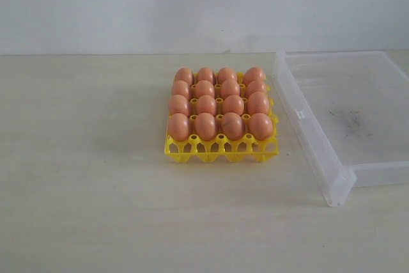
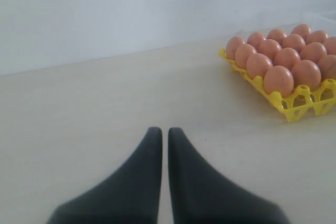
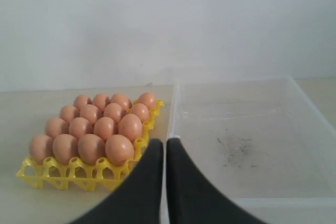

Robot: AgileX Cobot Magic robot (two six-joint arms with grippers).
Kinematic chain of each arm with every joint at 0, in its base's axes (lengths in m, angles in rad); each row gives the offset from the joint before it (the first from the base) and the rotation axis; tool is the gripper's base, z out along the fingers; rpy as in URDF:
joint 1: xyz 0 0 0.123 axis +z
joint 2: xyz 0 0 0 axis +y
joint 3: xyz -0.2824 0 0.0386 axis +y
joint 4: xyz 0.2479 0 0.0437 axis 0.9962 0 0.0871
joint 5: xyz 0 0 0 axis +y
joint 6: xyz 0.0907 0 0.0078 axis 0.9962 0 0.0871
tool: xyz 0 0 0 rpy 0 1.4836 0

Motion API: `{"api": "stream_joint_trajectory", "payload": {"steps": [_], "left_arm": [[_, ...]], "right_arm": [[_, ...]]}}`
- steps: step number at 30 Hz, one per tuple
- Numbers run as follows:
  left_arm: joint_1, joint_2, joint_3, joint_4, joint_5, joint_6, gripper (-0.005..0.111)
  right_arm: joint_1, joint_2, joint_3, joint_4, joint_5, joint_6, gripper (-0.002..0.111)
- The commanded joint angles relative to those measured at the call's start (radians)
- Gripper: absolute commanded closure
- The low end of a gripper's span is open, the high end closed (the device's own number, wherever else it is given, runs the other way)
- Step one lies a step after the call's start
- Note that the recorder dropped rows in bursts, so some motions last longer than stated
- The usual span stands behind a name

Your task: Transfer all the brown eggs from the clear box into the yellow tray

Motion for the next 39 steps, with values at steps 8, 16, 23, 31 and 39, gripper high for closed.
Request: {"api": "stream_joint_trajectory", "payload": {"steps": [8,16,23,31,39], "left_arm": [[0.002,-0.003,0.004,0.002,-0.005,0.005,0.103],[0.002,-0.003,0.004,0.002,-0.004,0.005,0.103],[0.002,-0.003,0.004,0.002,-0.004,0.005,0.103],[0.002,-0.003,0.004,0.002,-0.002,0.005,0.103],[0.002,-0.003,0.004,0.002,-0.002,0.005,0.103]], "right_arm": [[0.024,-0.057,0.001,0.004,-0.014,0.003,0.108],[0.022,-0.057,-0.003,0.005,-0.023,0.004,0.108],[0.02,-0.057,0.007,0.005,-0.032,0.004,0.108],[0.019,-0.057,0.088,0.015,-0.036,0.004,0.108],[0.019,-0.057,0.088,0.015,-0.034,0.004,0.108]]}}
